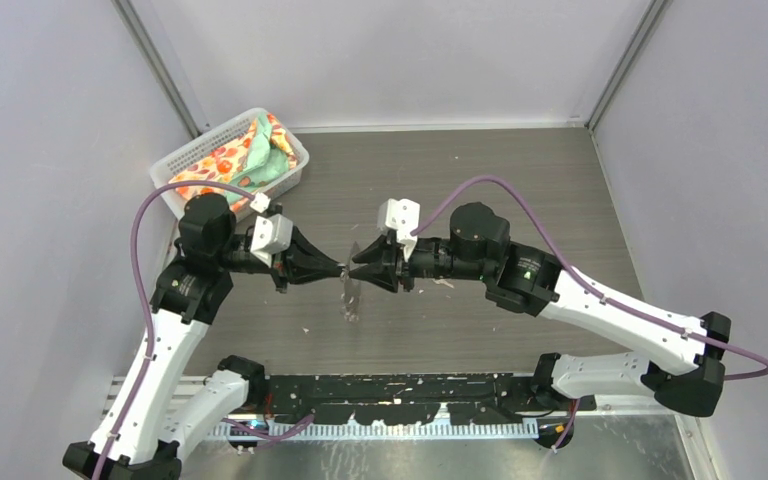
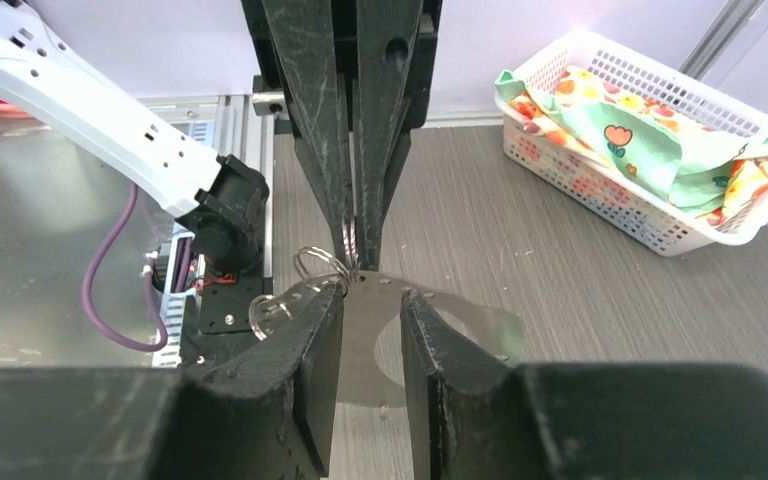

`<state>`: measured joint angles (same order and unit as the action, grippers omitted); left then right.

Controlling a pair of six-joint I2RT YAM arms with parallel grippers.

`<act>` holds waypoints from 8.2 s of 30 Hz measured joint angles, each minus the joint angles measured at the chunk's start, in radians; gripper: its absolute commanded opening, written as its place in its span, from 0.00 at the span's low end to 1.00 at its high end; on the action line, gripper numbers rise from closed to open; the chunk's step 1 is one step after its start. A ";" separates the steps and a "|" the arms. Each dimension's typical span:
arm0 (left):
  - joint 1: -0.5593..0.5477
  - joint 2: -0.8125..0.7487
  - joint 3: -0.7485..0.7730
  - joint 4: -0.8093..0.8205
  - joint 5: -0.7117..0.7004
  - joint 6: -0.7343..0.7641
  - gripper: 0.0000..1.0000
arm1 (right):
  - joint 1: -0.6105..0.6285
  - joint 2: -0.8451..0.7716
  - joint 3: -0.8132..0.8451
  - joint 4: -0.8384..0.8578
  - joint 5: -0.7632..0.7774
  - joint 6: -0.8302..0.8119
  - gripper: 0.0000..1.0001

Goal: Put the keys on the keyring

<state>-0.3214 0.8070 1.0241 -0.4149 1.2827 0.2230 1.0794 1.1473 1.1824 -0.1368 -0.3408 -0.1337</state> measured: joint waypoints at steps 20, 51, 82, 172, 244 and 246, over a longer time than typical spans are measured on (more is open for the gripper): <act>0.000 0.021 0.019 -0.341 -0.042 0.388 0.00 | 0.001 0.192 0.465 -0.604 -0.023 -0.141 0.40; -0.009 0.057 0.040 -0.391 -0.070 0.414 0.00 | 0.059 0.312 0.486 -0.575 0.018 -0.180 0.01; -0.011 0.076 0.078 -0.368 -0.082 0.314 0.46 | 0.064 0.240 0.362 -0.429 0.082 -0.169 0.01; 0.013 -0.051 0.126 -0.393 -0.157 0.156 0.76 | 0.043 0.066 0.357 -0.375 0.218 0.243 0.01; -0.143 -0.106 -0.138 -0.178 -0.354 0.222 0.50 | -0.031 0.537 0.732 -0.928 0.064 0.474 0.01; -0.143 -0.097 -0.103 -0.221 -0.310 0.224 0.46 | -0.035 0.542 0.732 -0.941 0.018 0.453 0.01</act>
<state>-0.4644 0.7105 0.9211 -0.6361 0.9726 0.4465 1.0443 1.6890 1.9148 -1.0782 -0.3233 0.3191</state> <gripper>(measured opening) 0.505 0.025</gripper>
